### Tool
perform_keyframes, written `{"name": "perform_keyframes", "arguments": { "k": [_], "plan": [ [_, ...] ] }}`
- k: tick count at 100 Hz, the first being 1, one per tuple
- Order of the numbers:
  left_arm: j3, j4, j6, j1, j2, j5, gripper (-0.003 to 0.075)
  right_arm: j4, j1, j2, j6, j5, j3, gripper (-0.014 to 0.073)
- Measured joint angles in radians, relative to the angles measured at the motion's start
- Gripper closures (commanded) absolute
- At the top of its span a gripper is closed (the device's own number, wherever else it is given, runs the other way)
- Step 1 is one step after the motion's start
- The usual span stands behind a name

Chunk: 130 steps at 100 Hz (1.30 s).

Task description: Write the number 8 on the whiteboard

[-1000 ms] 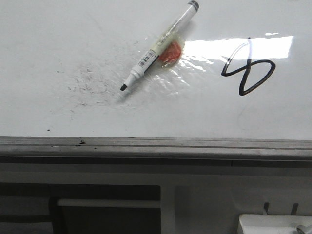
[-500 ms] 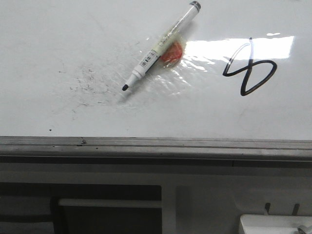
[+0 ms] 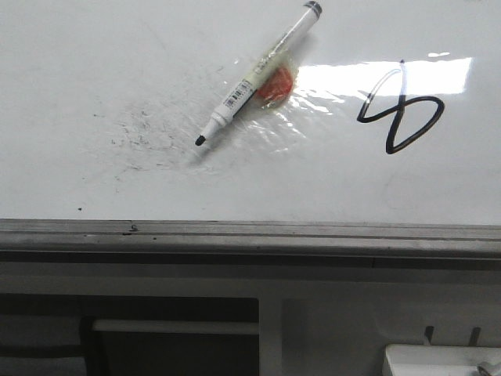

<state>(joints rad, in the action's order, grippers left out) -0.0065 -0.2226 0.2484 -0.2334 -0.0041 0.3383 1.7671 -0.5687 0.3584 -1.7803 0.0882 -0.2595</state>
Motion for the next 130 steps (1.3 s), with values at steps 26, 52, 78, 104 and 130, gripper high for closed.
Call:
{"name": "perform_keyframes", "arguments": {
  "k": [26, 52, 78, 104, 130],
  "plan": [
    [0.000, 0.000, 0.000, 0.000, 0.000, -0.002, 0.0741, 0.000, 0.000, 0.000, -0.002, 0.000, 0.000, 0.0657],
    [0.000, 0.000, 0.000, 0.000, 0.000, -0.002, 0.0741, 0.000, 0.000, 0.000, 0.000, 0.000, 0.000, 0.0657],
    [0.000, 0.000, 0.000, 0.000, 0.000, -0.002, 0.0741, 0.000, 0.000, -0.008, 0.000, 0.000, 0.019, 0.0657],
    [0.000, 0.000, 0.000, 0.000, 0.000, -0.002, 0.0741, 0.000, 0.000, -0.008, -0.003, -0.064, 0.037, 0.0657],
    [0.000, 0.000, -0.002, 0.000, 0.000, -0.002, 0.0741, 0.002, 0.046, -0.008, -0.003, -0.210, 0.075, 0.0659]
  ]
}}
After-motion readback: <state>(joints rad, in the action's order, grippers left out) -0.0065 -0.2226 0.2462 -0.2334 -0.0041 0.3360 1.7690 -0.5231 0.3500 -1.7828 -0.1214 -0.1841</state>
